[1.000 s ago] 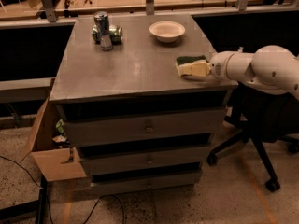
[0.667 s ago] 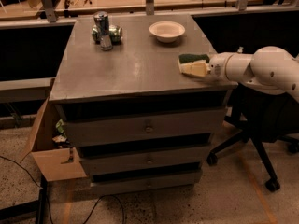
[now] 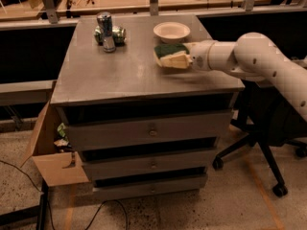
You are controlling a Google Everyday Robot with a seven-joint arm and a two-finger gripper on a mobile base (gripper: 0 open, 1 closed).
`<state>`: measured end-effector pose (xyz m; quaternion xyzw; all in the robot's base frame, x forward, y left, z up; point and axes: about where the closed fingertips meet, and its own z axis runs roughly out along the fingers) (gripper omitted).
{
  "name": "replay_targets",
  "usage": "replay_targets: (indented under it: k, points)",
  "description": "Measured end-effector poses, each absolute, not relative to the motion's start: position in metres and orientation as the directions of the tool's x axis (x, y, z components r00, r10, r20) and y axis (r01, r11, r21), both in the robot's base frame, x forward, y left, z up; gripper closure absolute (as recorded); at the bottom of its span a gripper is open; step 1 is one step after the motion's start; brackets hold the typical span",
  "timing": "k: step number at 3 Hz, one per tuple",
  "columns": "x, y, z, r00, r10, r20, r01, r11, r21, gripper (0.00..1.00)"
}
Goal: Move sponge near redbull can
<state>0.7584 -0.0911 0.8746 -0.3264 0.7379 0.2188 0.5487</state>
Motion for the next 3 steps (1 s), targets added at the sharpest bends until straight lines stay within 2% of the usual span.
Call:
replay_targets:
  k: [1, 3]
  points:
    - [0.775, -0.042, 0.873, -0.153, -0.292, -0.944, -0.752, 0.654, -0.080, 1.00]
    - [0.817, 0.030, 0.848, -0.181, -0.352, -0.918, -0.764, 0.638, -0.094, 1.00]
